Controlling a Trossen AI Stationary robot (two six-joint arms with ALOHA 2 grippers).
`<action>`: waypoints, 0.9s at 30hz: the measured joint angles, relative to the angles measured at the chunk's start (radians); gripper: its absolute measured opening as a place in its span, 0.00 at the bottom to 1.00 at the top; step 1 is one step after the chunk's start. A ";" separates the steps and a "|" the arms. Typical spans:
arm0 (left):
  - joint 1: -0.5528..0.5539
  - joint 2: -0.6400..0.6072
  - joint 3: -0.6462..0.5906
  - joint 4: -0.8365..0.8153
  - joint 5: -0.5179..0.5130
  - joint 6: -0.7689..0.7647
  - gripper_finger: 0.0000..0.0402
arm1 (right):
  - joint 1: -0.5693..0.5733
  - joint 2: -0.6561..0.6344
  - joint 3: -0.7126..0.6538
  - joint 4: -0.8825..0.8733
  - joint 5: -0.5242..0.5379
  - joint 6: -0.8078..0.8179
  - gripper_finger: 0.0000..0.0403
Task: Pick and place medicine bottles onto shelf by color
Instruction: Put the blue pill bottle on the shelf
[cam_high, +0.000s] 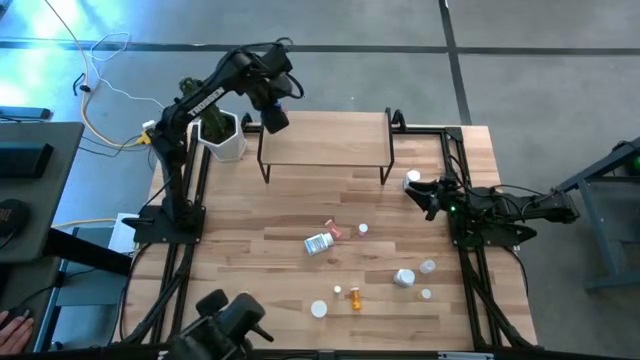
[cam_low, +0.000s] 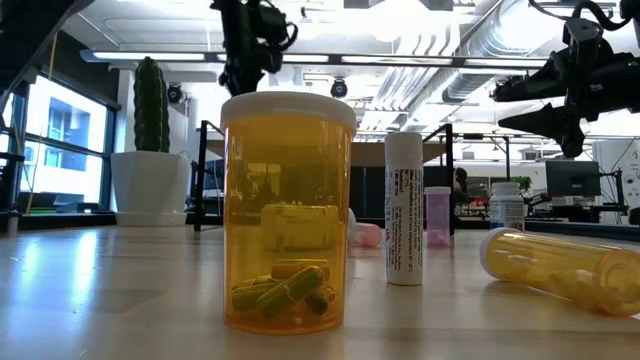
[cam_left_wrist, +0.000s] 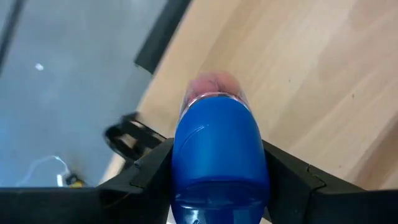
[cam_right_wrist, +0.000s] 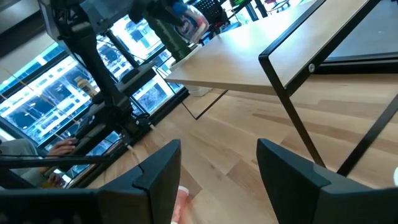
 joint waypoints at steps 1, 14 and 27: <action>-0.002 0.007 0.000 -0.011 0.004 0.000 0.46 | 0.000 0.000 0.000 0.000 0.000 -0.001 0.50; -0.039 0.054 0.002 -0.024 0.020 -0.003 0.46 | 0.000 0.000 0.000 -0.002 -0.001 -0.003 0.50; -0.046 0.065 -0.001 -0.005 0.012 0.008 0.53 | 0.000 0.000 0.000 -0.002 -0.001 -0.003 0.50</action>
